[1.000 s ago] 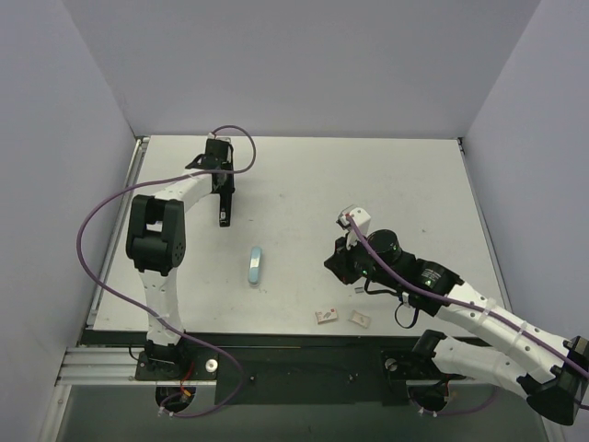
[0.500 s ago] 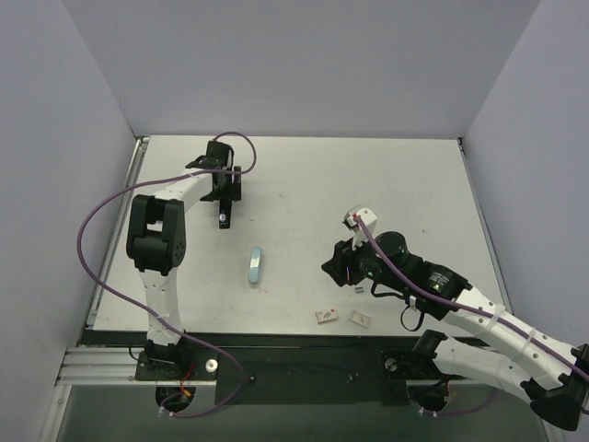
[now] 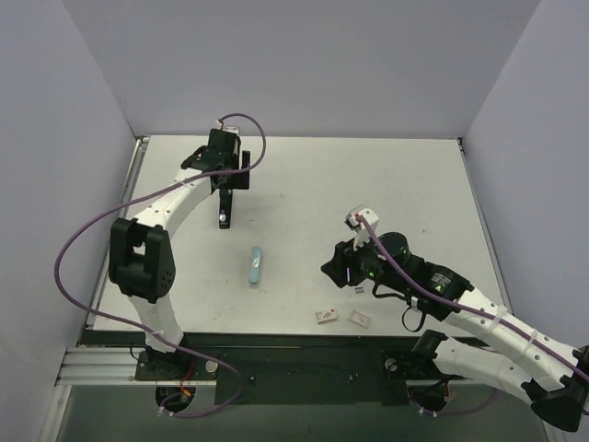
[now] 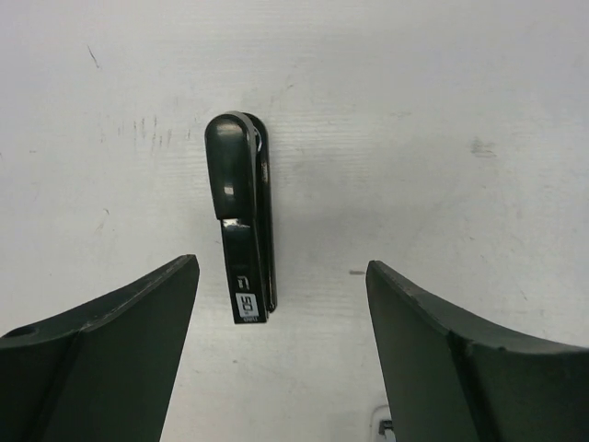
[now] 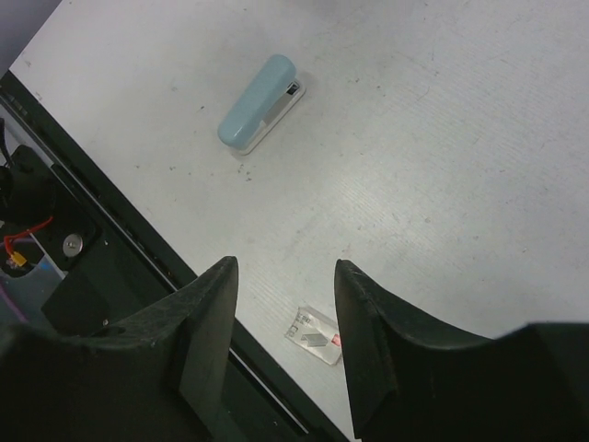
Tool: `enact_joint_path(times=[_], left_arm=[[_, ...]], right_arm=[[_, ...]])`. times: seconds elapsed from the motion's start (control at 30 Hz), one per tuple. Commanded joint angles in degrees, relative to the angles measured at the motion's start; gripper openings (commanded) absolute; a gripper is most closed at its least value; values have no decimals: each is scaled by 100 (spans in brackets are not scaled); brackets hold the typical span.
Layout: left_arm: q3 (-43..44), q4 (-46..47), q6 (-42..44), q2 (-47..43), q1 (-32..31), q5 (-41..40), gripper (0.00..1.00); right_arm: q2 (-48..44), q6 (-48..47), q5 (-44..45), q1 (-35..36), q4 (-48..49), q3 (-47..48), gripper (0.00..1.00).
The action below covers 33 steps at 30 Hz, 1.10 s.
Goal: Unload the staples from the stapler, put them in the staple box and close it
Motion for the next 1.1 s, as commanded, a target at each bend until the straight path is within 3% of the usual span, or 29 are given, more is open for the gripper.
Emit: enact_joint_path(times=[0.0, 0.23, 0.57, 0.8, 1.07], left_arm=[[-241, -181, -164, -771, -335, -278, 84], [-750, -420, -560, -1510, -1152, -358, 83], [-2068, -323, -1264, -2389, -1600, -137, 82], [-2561, -349, -1606, -2311, -2136, -506, 86], [-2816, -279, -1818, -2021, -2304, -796, 87]], right_arm=[[-215, 99, -33, 27, -95, -42, 43], [-356, 143, -15, 36, -324, -68, 48], [-558, 152, -103, 71, -649, -200, 56], [-532, 152, -165, 89, -763, -244, 61], [-479, 152, -147, 107, -807, -270, 62]])
